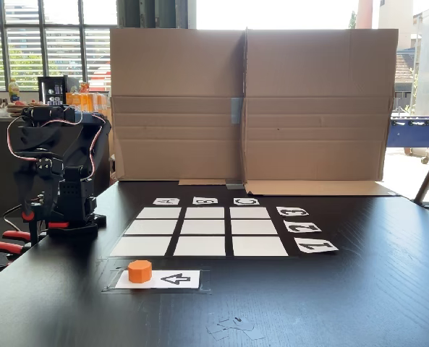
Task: Pick up the round, orange token and place it in the grid on square A1.
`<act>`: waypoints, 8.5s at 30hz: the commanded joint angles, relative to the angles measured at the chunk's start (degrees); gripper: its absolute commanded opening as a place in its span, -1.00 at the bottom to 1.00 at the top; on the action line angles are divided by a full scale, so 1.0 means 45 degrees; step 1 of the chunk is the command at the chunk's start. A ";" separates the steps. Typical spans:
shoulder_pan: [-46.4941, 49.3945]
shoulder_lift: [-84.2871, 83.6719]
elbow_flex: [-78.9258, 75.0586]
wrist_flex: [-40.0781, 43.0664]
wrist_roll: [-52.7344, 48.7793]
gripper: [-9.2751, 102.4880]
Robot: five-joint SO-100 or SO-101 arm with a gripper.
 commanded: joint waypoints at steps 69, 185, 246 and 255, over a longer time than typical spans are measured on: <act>-0.9570 -1.5723 -1.5059 0.0293 0.7910 -0.29; -0.9551 -1.7578 -1.7539 0.0254 0.7852 -0.67; -1.0684 0.2129 0.0781 0.0371 0.5469 -0.67; -1.0703 -0.0605 0.0801 -0.0371 0.5215 -0.66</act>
